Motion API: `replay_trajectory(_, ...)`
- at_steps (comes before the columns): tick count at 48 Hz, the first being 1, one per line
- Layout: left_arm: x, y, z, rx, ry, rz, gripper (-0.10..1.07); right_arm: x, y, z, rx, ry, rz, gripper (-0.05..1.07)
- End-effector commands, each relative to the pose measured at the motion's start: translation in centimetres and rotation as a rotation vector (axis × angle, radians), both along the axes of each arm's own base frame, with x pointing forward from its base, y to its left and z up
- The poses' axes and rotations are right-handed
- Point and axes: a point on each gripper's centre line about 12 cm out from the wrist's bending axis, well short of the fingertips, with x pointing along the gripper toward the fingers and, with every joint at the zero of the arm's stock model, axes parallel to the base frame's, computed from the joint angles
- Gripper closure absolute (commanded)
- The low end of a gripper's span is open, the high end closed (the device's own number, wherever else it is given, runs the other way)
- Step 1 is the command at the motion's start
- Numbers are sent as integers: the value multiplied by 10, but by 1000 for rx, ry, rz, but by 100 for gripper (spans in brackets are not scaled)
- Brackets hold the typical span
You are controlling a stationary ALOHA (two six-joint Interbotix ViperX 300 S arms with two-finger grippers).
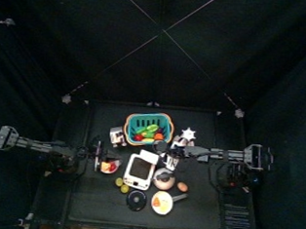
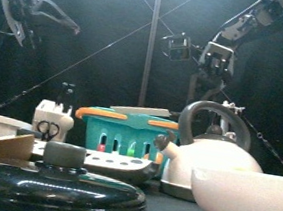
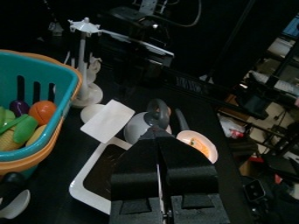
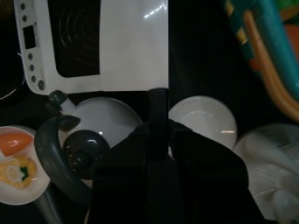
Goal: Grab cleaver with other hand
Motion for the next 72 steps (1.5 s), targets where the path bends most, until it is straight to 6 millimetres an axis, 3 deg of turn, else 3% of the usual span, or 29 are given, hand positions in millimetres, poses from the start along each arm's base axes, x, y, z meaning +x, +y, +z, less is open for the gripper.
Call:
replay_trajectory(1, 9, -1, 9, -45, -25, 16, 80, 6, 4, 31, -93, -80, 60, 51)
replay_trajectory(8, 22, 1, 9, -123, -4, 59, 65, 13, 8, 45, -238, -114, 151, 51)
replay_trajectory(15, 32, 8, 11, -183, 4, 109, 38, 21, 8, 51, -335, -150, 206, 51)
replay_trajectory(22, 34, 14, 14, -264, -12, 165, 15, 22, 5, 54, -392, -162, 231, 51)
replay_trajectory(27, 33, 16, 13, -335, -21, 204, 6, 22, 3, 54, -425, -160, 245, 51)
replay_trajectory(56, 68, 18, 1, -369, 35, 247, 7, 28, 0, 62, -502, -191, 281, 51)
replay_trajectory(63, 68, 20, 2, -368, 29, 256, 16, 28, -1, 63, -509, -193, 283, 51)
replay_trajectory(72, 68, 22, 3, -348, 13, 259, 41, 29, 0, 67, -513, -206, 282, 51)
